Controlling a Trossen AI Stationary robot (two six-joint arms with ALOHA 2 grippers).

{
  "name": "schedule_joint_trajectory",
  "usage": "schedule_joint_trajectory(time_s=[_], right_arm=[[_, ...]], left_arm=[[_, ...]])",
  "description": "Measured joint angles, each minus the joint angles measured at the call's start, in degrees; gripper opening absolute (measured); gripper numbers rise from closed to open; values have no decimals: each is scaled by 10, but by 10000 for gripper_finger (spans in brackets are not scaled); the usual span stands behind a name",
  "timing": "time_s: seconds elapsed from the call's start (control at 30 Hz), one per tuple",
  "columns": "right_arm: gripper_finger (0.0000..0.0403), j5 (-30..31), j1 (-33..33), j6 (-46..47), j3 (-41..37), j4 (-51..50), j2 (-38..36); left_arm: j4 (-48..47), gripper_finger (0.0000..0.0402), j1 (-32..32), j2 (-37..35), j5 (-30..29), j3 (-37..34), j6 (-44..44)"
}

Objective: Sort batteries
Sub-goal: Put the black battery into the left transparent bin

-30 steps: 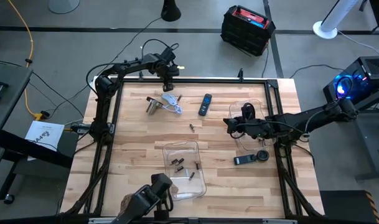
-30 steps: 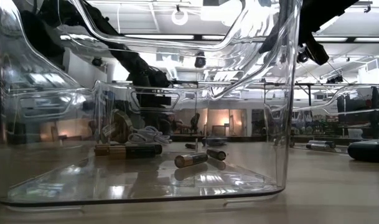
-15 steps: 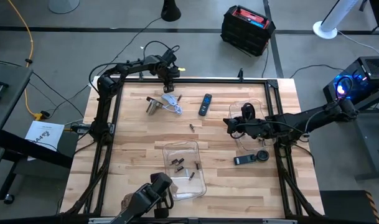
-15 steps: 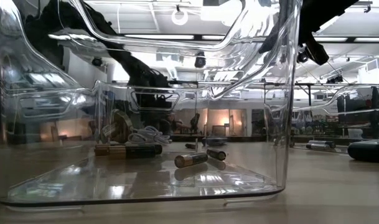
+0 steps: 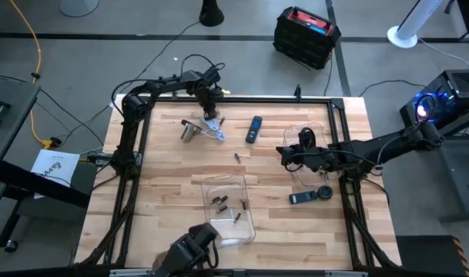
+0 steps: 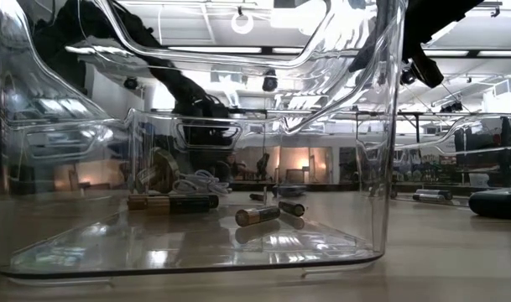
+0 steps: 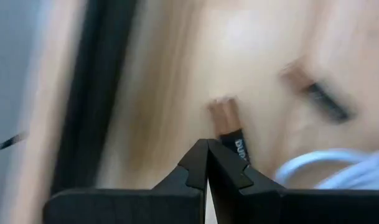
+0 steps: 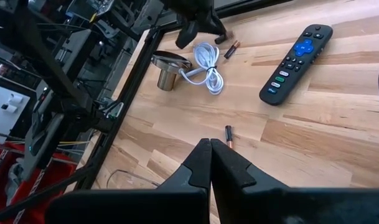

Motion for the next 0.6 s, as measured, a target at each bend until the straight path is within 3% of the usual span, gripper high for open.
schedule_joint_trajectory(time_s=[0.6], right_arm=[[0,-2,0,-12,0,0,0]], left_arm=[[-49,0,-78,-4,4,0,-36]])
